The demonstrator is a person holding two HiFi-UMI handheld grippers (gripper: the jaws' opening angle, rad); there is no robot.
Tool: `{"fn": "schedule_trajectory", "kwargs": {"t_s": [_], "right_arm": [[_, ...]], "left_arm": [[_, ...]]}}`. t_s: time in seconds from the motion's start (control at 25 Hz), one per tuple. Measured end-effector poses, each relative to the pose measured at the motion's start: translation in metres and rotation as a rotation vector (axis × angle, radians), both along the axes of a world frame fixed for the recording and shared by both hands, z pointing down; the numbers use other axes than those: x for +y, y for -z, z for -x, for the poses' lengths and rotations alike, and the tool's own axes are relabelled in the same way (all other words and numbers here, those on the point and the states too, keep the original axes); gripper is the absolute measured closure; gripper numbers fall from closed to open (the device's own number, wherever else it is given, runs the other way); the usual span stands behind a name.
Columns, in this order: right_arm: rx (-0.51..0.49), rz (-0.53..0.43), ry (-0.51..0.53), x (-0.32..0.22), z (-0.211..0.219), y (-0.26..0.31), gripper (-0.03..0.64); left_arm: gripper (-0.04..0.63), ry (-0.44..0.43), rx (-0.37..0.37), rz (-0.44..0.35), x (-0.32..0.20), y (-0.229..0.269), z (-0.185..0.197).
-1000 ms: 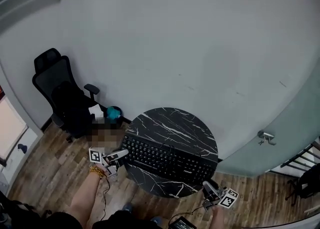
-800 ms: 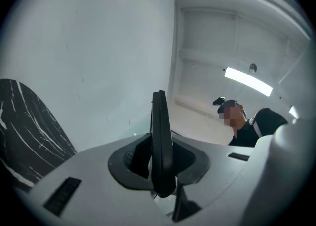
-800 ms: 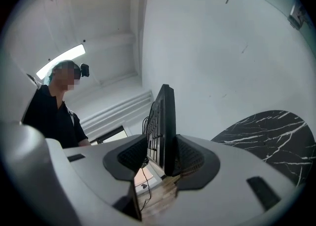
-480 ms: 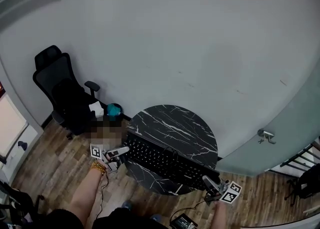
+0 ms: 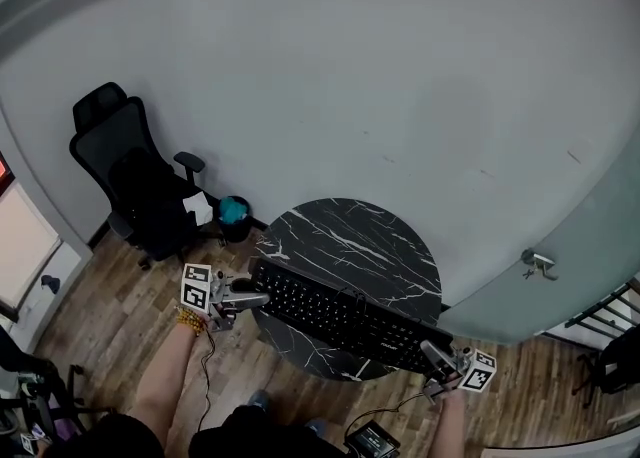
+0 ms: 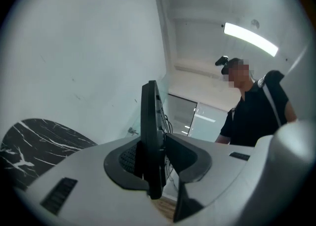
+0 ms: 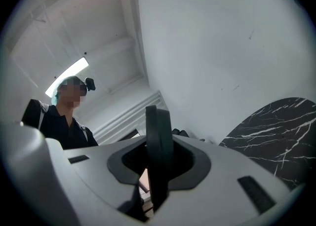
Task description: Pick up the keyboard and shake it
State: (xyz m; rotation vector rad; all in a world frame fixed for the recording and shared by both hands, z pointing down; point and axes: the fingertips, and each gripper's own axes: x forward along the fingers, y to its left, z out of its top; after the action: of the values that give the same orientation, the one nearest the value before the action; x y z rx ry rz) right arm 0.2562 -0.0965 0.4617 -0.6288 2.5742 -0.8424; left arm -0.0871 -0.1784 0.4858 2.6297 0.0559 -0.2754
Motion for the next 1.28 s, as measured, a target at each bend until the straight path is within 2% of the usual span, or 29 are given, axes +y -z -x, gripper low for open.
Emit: {"fn": "schedule_trajectory", "kwargs": {"t_s": [0.12, 0.32, 0.4, 0.48, 0.68, 0.76, 0.88, 0.96, 1.12, 1.28], "right_arm": [[-0.048, 0.005, 0.017, -0.001, 0.0, 0.002, 0.517], [-0.127, -0.012, 0.067, 0.006, 0.001, 0.008, 0.517], [-0.131, -0.015, 0.089, 0.009, 0.005, 0.006, 0.517], [-0.126, -0.007, 0.096, 0.01, 0.008, 0.001, 0.517], [-0.09, -0.026, 0.078, 0.011, 0.007, -0.002, 0.517], [-0.024, -0.051, 0.064, 0.008, 0.005, 0.001, 0.518], [0.108, -0.1, 0.054, 0.004, 0.002, 0.005, 0.517], [0.208, -0.129, 0.063, 0.001, 0.003, 0.007, 0.517], [0.33, -0.192, 0.085, -0.001, 0.006, 0.014, 0.518], [0.439, -0.339, 0.096, 0.005, 0.006, 0.026, 0.517]], "left_arm": [[0.479, 0.067, 0.015, -0.047, -0.007, 0.008, -0.002], [0.471, 0.099, 0.148, -0.022, -0.015, 0.028, -0.001], [0.471, 0.122, 0.229, -0.007, -0.022, 0.039, 0.006], [0.468, 0.122, 0.257, -0.011, -0.023, 0.047, 0.007], [0.479, 0.06, 0.185, -0.035, -0.015, 0.046, 0.003], [0.477, 0.021, 0.091, -0.055, -0.009, 0.036, 0.0], [0.477, -0.035, -0.094, -0.093, -0.001, 0.013, -0.006], [0.48, -0.064, -0.181, -0.128, 0.002, 0.0, -0.009], [0.483, -0.061, -0.208, -0.202, 0.004, 0.001, -0.009], [0.485, -0.042, -0.243, -0.368, 0.01, 0.017, -0.012]]}}
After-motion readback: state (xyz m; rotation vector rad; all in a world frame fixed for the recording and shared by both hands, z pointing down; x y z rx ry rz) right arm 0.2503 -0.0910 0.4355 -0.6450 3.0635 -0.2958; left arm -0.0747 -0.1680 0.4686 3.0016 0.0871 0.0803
